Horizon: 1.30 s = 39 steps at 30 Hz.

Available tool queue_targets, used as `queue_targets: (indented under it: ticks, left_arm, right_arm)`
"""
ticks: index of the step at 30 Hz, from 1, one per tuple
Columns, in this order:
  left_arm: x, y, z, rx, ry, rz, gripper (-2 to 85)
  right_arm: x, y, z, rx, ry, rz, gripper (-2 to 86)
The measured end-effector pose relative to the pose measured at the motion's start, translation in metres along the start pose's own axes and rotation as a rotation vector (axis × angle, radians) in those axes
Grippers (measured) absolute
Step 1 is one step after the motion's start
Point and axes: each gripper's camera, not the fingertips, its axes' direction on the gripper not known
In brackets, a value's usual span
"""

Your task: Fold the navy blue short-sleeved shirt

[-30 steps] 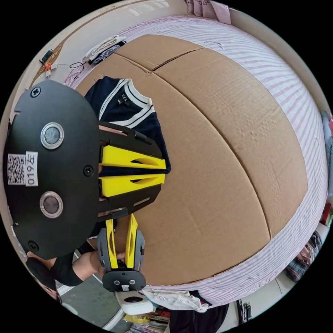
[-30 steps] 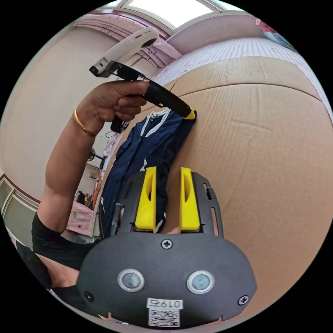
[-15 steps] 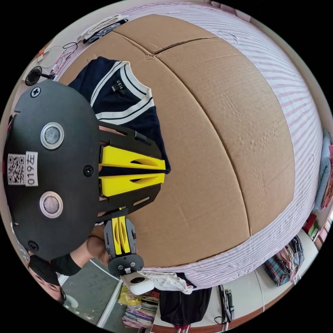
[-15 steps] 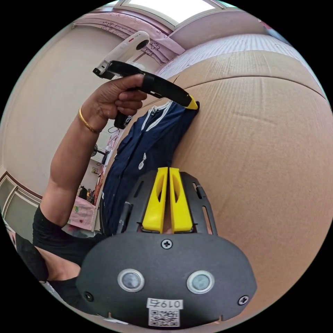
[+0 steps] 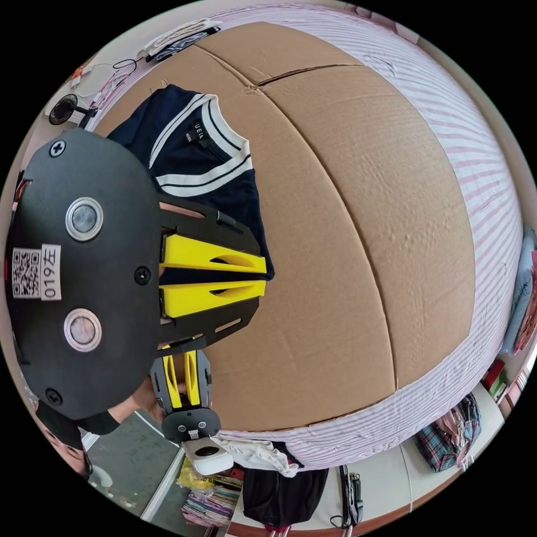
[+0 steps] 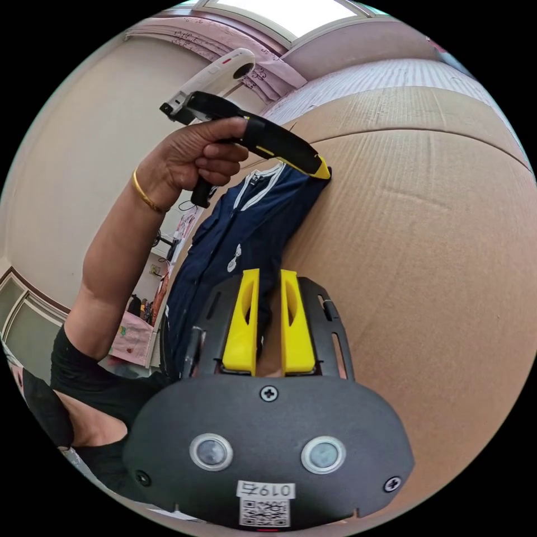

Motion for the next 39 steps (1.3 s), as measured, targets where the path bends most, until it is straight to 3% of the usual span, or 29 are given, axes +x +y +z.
queue_targets:
  ticks: [2, 11, 25, 39]
  left_arm:
    - [-0.004, -0.002, -0.001, -0.004, 0.008, -0.014, 1.3]
    - [-0.018, -0.009, -0.005, -0.037, -0.005, -0.054, 1.6]
    - [-0.030, -0.002, -0.017, -0.087, -0.099, 0.066, 5.4]
    - [-0.081, 0.011, -0.002, -0.034, 0.074, 0.082, 1.3]
  right_arm:
    - [-0.004, -0.002, 0.004, -0.021, 0.077, -0.004, 0.5]
    - [-0.003, -0.005, 0.008, -0.021, 0.049, -0.001, -0.5]
    - [-0.009, -0.006, 0.019, -0.019, 0.032, 0.005, -0.6]
    - [-0.018, -0.003, 0.031, -0.017, 0.014, 0.013, -0.6]
